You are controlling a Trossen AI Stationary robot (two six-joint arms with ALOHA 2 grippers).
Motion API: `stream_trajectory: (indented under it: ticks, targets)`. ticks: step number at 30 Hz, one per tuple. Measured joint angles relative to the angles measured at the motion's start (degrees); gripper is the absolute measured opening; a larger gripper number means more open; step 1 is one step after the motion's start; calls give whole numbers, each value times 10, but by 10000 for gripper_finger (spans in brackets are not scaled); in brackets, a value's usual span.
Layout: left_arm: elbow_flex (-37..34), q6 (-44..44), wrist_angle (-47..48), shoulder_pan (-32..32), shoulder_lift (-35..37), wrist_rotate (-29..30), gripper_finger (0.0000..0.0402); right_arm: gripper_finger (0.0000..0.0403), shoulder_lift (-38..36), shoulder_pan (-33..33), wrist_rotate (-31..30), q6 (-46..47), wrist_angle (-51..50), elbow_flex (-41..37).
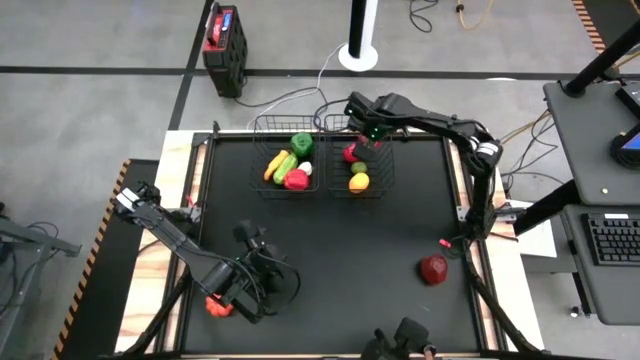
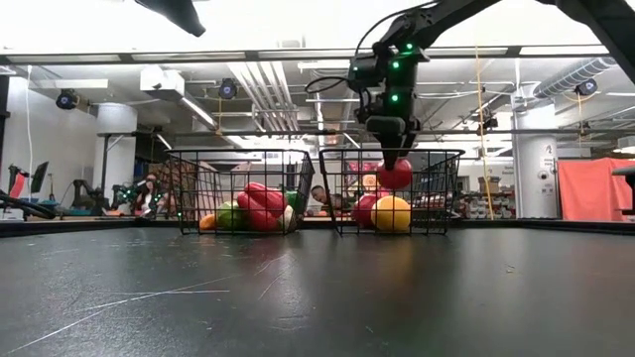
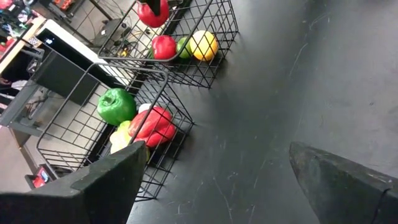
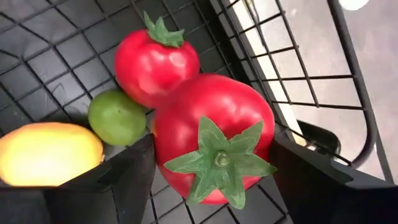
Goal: Sort produce into baskets
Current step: Put the tomato into the right wire basket
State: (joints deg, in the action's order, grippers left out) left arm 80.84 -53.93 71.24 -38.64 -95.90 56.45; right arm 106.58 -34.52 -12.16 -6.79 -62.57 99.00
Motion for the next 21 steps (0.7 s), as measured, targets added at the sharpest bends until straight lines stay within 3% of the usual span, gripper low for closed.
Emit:
stream_trajectory:
  ticks: [9, 21]
  targets:
    - [0, -2, -1, 0, 0, 1, 375, 283, -23, 1, -29, -7, 63, -70]
    - [0, -2, -1, 0, 0, 2, 375, 287, -18, 1, -30, -6, 83, -75]
